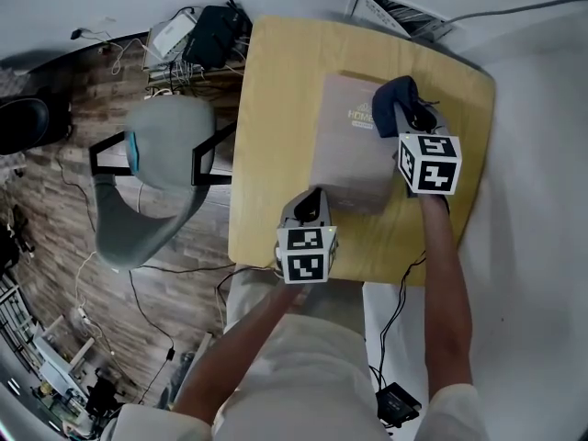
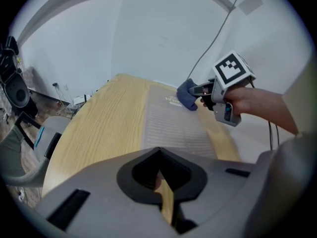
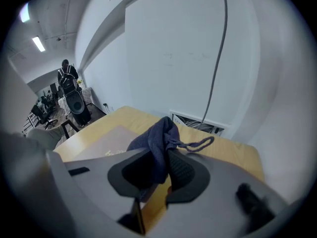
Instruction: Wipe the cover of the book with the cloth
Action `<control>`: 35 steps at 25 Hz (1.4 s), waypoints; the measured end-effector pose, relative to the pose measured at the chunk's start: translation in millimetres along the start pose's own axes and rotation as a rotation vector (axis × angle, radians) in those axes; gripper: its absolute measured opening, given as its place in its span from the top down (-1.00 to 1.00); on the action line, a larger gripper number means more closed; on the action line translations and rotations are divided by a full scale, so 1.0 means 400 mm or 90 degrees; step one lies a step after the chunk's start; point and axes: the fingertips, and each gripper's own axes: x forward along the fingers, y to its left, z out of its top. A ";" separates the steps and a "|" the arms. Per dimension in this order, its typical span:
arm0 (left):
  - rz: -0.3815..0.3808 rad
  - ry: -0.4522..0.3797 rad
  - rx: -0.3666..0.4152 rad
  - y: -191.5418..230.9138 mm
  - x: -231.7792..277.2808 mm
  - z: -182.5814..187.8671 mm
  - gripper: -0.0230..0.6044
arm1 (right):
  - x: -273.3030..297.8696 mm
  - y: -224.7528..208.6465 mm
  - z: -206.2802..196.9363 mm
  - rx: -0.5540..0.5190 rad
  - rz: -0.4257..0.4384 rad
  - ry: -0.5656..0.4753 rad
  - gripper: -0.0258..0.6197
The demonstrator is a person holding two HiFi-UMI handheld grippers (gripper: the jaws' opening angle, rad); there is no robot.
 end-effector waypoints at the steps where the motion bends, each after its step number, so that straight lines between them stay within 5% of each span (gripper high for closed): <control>1: -0.001 0.001 -0.008 0.002 0.000 -0.001 0.91 | -0.003 -0.006 -0.006 -0.002 -0.005 0.002 0.64; 13: -0.006 0.001 -0.002 -0.010 -0.004 0.002 0.91 | -0.102 -0.102 -0.047 -0.023 -0.123 0.027 0.65; 17: -0.008 -0.002 -0.003 -0.008 -0.002 0.004 0.91 | -0.145 0.034 0.042 0.024 0.015 -0.094 0.65; 22: -0.027 0.003 0.012 -0.005 -0.005 0.005 0.91 | -0.129 0.230 0.074 0.037 0.156 -0.108 0.65; 28: -0.044 0.003 0.011 -0.006 -0.002 0.010 0.91 | -0.037 0.343 0.030 -0.002 0.202 -0.047 0.65; 35: -0.033 0.006 0.025 0.001 -0.004 0.004 0.91 | -0.018 0.284 -0.011 -0.029 0.147 -0.021 0.64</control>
